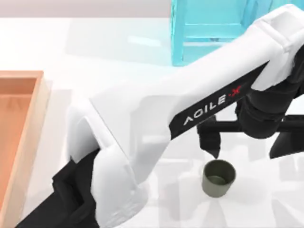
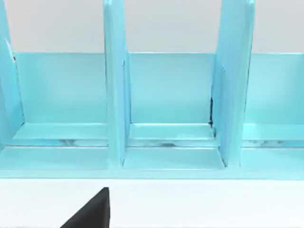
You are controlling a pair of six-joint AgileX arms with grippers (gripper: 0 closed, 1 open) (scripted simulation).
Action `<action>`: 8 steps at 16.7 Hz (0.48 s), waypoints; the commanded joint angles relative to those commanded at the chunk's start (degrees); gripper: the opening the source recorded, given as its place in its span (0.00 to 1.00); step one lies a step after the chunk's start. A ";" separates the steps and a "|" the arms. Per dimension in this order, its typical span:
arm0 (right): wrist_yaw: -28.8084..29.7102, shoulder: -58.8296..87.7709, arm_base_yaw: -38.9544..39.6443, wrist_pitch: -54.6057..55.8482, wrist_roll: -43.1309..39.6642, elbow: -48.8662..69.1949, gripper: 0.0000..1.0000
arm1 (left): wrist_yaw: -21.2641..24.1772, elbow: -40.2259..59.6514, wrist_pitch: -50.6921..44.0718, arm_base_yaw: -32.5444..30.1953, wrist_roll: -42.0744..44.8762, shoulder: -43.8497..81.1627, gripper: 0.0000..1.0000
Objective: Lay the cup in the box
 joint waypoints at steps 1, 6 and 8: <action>0.00 0.00 0.00 0.00 0.00 0.00 1.00 | 0.00 -2.85 2.15 0.02 0.02 -0.70 1.00; 0.00 0.00 0.00 0.00 0.00 0.00 1.00 | -0.04 -19.16 14.54 0.04 0.02 -4.64 1.00; 0.00 0.00 0.00 0.00 0.00 0.00 1.00 | -0.06 -25.24 19.21 0.01 -0.02 -6.06 1.00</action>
